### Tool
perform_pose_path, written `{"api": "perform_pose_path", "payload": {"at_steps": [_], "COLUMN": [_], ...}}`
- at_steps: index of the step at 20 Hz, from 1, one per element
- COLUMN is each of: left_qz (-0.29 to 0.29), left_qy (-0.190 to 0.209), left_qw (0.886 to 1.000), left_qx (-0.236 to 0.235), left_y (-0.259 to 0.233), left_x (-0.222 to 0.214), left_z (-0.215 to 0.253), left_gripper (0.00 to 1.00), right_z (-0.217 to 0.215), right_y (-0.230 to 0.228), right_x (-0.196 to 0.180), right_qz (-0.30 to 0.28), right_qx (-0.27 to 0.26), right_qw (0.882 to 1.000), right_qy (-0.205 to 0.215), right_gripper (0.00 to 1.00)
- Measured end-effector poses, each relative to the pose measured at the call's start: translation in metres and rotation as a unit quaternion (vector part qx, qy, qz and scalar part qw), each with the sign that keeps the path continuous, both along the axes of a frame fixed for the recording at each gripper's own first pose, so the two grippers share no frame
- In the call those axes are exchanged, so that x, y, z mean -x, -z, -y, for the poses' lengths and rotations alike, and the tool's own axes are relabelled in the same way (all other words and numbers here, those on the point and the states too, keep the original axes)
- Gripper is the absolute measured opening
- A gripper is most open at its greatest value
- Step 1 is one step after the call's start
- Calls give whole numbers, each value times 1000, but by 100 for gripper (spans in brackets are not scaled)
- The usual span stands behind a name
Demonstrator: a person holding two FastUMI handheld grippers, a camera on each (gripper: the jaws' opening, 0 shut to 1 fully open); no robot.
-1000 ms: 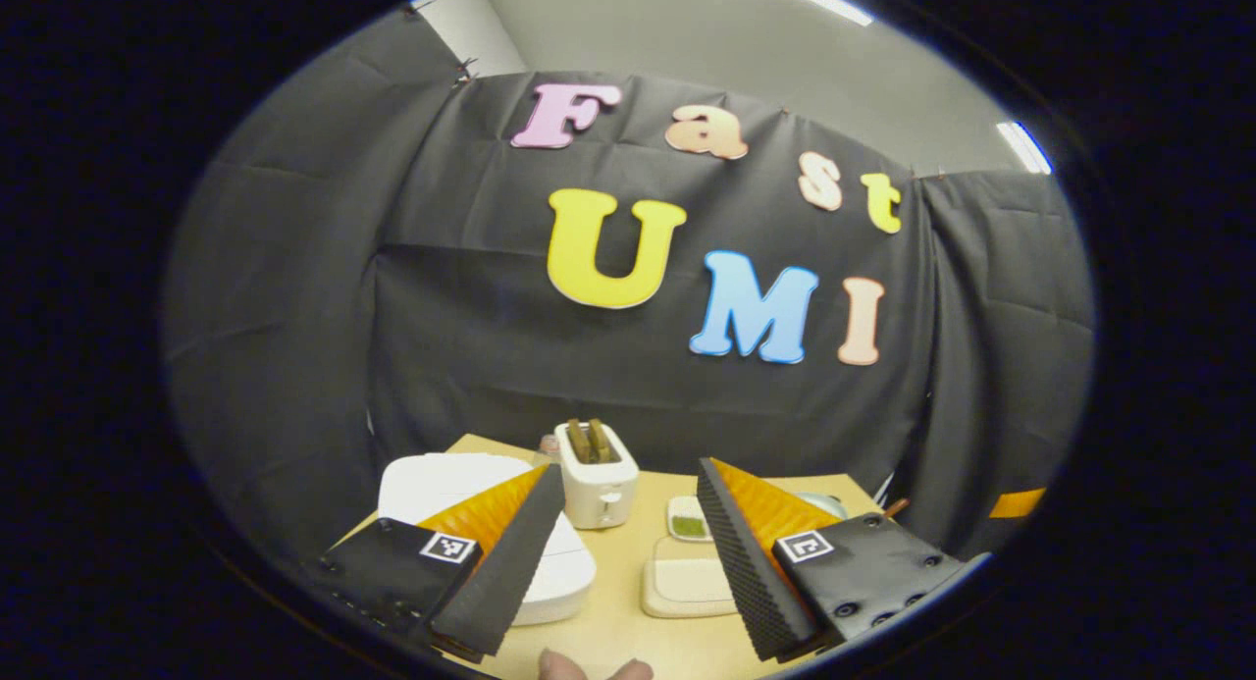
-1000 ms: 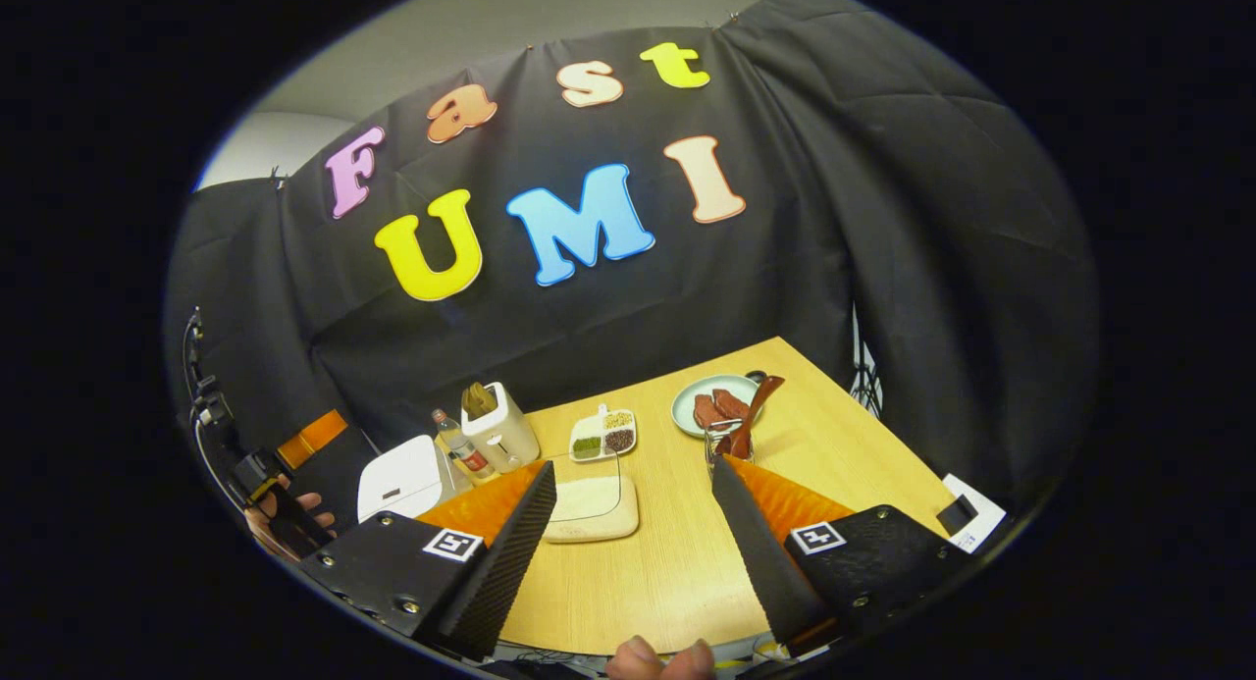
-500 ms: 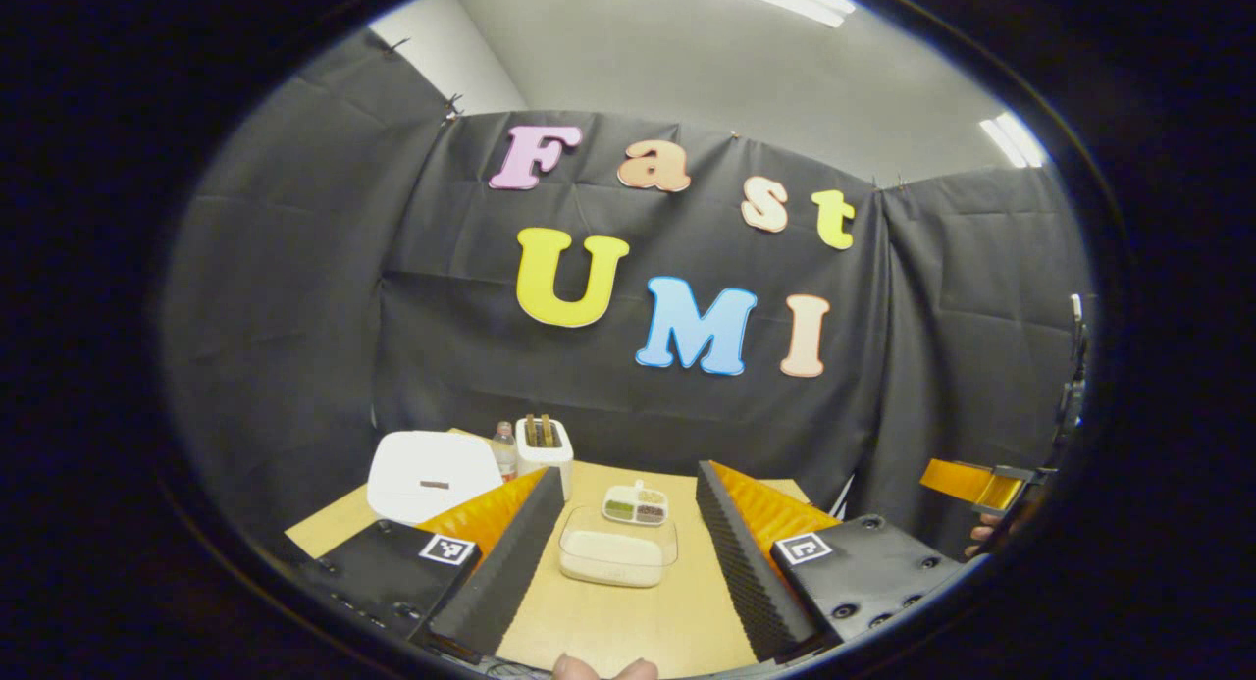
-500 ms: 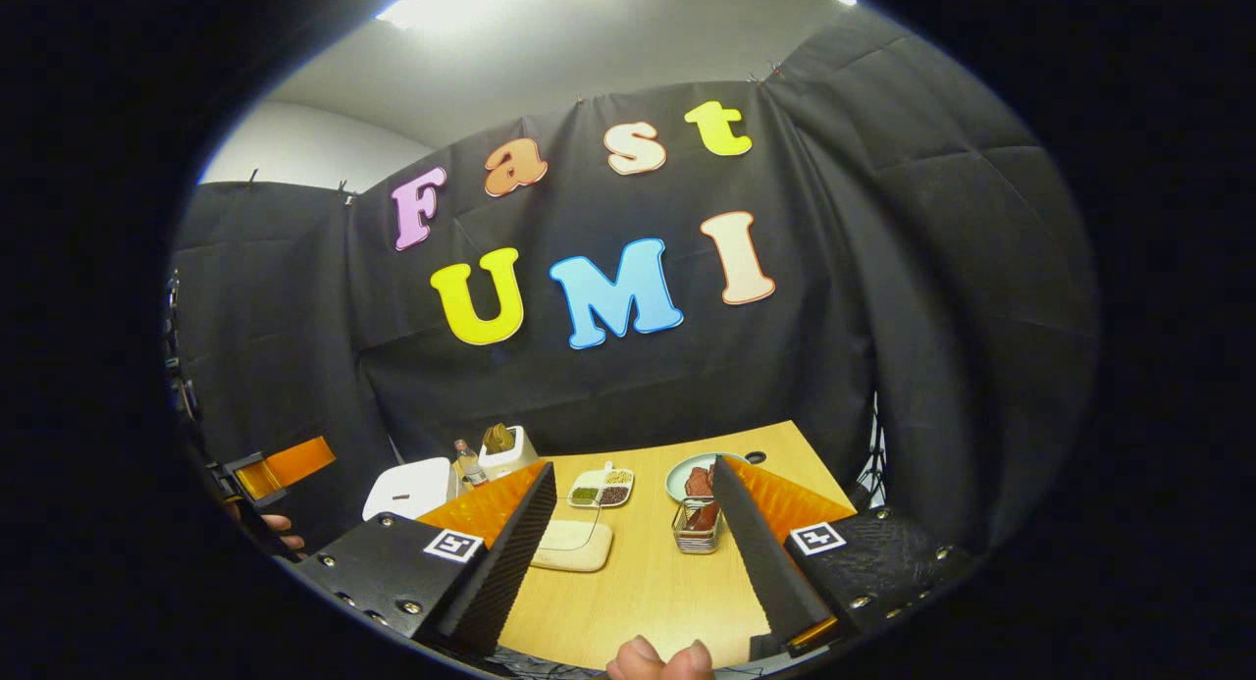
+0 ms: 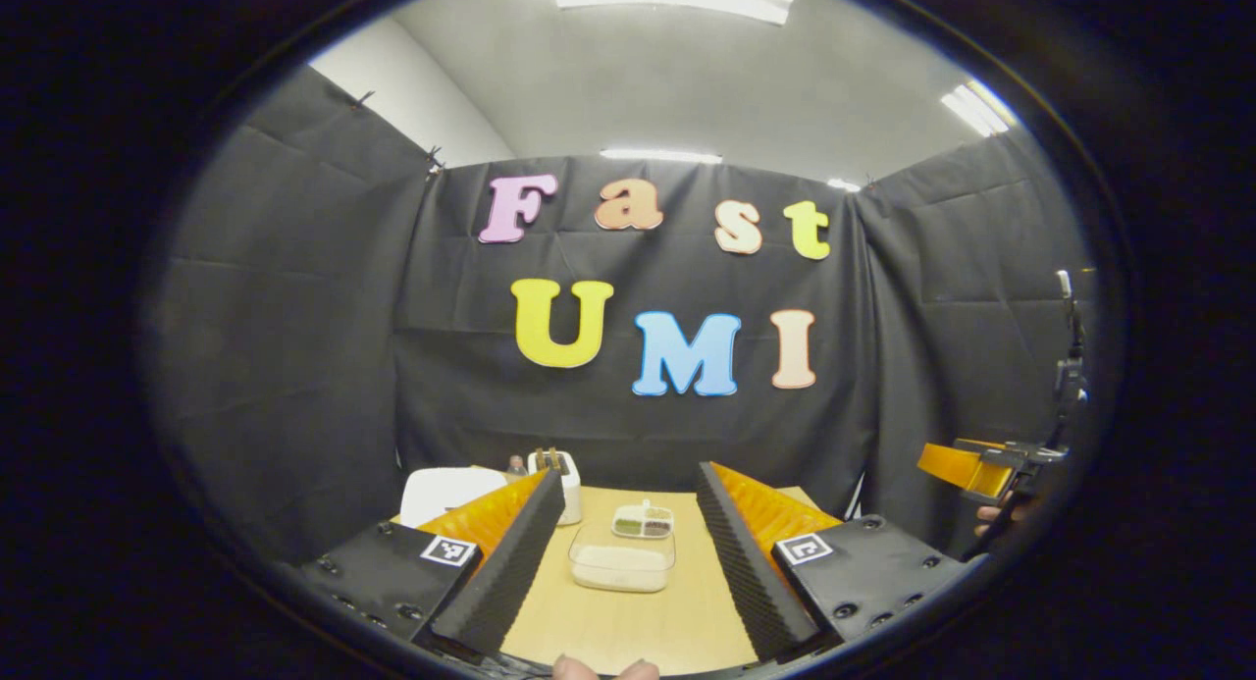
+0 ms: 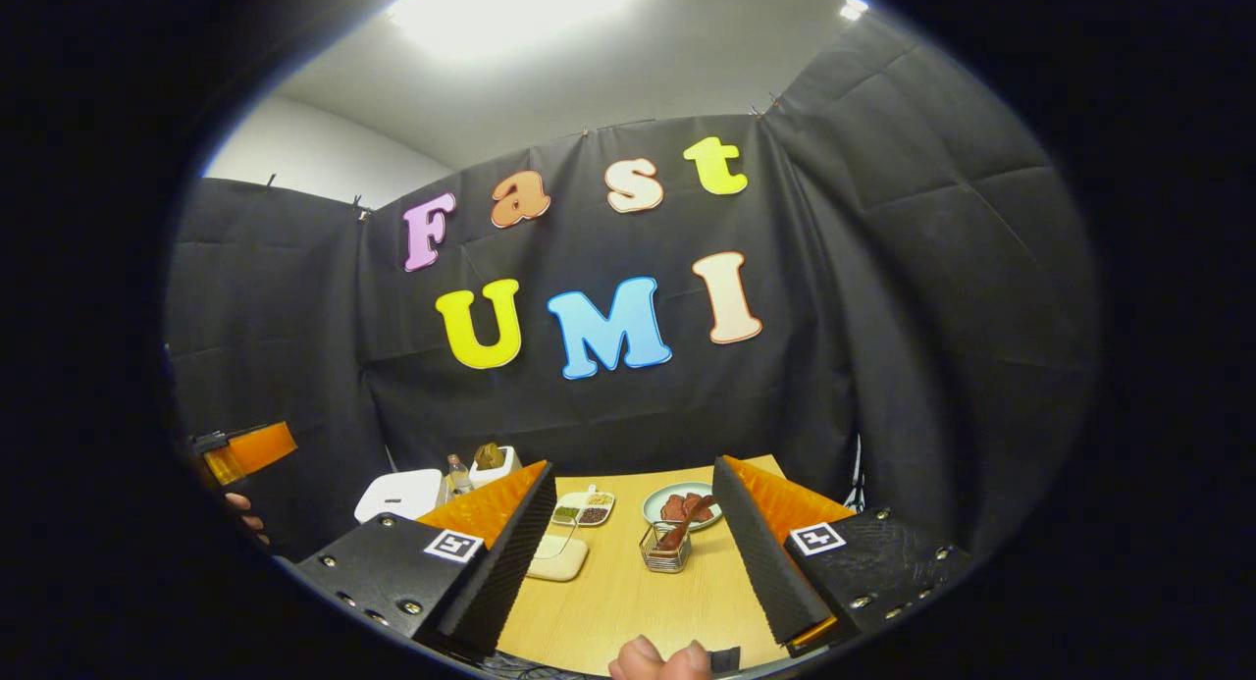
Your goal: Close the left gripper, press the button to open the rice cooker; take a wooden spoon from the chopstick holder with the right hand, scoop a spoonful of rice and pour it into the rice cooker, then put the wooden spoon back into the chopstick holder.
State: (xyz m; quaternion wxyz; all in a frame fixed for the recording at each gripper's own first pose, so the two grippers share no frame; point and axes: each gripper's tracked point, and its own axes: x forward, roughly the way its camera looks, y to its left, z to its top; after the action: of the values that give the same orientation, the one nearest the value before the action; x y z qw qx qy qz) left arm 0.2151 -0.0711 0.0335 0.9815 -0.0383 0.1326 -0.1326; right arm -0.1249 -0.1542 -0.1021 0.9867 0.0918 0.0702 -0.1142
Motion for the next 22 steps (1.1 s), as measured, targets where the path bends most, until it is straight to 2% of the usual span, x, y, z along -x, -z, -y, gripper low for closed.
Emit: {"api": "perform_pose_path", "payload": {"at_steps": [9,16,21,22], "left_qz": [-22,-30,-34,-35], "left_qy": [-28,-25,-46,-52], "left_qw": [999,999,998,998], "left_qx": [0,1,7,5], "left_y": [12,21,19,19], "left_x": [4,-4,-13,-11], "left_z": [-32,-37,-50,-58], "left_gripper": [95,96,96,94], "right_z": [-13,-22,-42,-48], "right_y": [7,7,8,5], "right_x": [-2,-4,-24,-30], "right_qz": [-10,-8,-8,-7], "right_qx": [7,11,6,8], "right_qw": [1000,1000,1000,1000], "right_qy": [-13,-8,-20,-24], "right_gripper": [98,98,98,93]}}
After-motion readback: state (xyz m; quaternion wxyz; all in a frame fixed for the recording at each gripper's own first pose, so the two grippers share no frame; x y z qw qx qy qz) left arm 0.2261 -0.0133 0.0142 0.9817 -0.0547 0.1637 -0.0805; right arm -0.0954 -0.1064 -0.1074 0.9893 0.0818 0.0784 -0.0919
